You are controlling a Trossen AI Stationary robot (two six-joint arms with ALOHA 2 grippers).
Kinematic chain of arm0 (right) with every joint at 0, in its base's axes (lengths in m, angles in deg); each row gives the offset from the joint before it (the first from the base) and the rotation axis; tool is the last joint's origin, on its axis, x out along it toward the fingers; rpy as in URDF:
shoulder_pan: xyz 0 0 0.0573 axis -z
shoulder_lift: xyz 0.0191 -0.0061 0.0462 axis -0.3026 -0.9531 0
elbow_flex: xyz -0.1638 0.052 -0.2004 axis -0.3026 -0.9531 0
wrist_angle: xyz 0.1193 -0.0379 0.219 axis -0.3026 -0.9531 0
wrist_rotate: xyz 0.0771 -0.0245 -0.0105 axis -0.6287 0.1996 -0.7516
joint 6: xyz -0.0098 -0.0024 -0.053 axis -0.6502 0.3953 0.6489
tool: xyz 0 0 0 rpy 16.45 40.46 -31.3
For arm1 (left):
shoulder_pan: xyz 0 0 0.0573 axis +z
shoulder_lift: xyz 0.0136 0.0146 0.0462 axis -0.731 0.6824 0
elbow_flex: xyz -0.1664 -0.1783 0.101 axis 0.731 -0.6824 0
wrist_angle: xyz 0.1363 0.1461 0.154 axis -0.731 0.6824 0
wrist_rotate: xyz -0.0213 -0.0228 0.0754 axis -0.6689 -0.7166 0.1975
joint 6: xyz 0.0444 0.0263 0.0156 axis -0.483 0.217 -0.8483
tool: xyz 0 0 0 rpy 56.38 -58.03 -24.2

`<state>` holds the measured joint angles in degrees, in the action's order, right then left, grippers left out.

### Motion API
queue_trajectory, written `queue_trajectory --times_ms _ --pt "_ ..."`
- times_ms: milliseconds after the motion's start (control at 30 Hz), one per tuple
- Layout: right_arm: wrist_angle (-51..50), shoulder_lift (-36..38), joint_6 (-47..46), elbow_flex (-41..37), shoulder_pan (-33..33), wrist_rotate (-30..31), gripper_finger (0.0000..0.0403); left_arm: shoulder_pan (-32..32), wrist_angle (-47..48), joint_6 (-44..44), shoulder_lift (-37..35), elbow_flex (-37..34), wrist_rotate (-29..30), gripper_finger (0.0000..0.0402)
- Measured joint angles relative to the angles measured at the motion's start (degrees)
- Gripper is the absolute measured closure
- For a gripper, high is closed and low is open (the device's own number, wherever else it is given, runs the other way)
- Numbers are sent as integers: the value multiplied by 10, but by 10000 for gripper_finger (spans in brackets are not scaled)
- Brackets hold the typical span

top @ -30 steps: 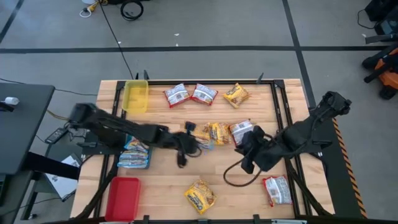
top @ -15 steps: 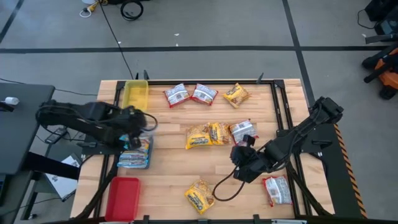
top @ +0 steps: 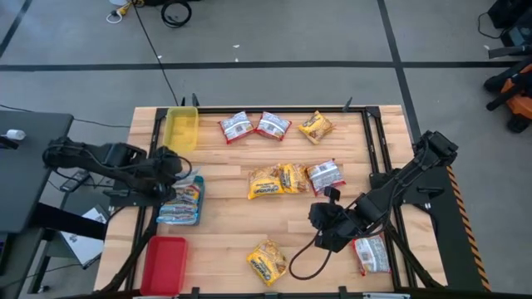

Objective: Sort Maruchan noodles
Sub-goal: Put the blue noodle pack into the blue bin

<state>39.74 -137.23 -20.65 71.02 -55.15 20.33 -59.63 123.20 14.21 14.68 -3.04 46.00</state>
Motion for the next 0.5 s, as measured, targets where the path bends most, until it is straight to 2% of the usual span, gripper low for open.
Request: queue_trajectory --times_ms 200,500 --pt "0 0 -23 0 0 -3 340 0 -53 -7 -37 -54 -62 357" --pt "8 0 -23 0 10 8 340 0 -170 6 -34 -54 -67 357"
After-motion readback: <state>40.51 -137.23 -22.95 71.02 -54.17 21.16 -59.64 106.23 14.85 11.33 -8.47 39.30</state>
